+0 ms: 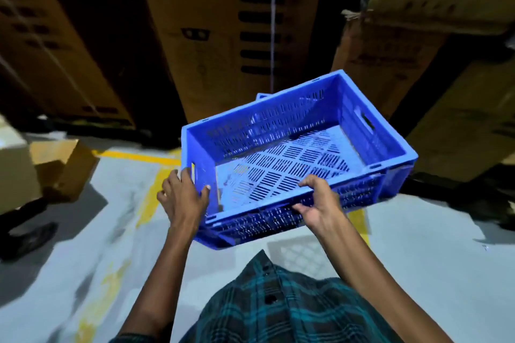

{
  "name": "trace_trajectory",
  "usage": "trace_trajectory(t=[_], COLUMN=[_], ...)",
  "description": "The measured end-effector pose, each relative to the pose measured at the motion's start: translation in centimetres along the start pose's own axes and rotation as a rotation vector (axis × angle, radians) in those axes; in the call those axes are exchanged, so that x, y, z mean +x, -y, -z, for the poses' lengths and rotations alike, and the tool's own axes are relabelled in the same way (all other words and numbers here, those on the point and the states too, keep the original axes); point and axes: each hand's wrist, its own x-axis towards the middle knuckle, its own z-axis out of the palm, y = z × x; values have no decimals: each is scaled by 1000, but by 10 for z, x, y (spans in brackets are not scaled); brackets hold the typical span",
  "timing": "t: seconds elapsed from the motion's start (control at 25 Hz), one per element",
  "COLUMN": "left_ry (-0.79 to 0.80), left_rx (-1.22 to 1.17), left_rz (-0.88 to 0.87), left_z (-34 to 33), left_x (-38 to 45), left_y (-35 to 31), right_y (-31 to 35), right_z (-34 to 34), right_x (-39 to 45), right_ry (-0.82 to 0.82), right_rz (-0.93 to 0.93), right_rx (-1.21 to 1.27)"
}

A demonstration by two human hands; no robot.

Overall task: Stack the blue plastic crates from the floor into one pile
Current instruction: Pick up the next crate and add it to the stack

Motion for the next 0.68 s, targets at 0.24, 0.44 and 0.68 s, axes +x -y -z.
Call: trace_trajectory(t=[0.24,0.44,0.68], left_ry=[455,537,447], left_rx=[-402,-691,-715], left_rz=[153,115,57], left_z=[-16,-32,-36], left_x=[63,64,66], left_y=[-4,-42,-101], right_y=[-16,-12,25], right_z=[19,38,61], right_x=[-21,-11,20], right_ry=[-125,-159,-48], right_rz=[32,43,68], right_rx=[218,328,373])
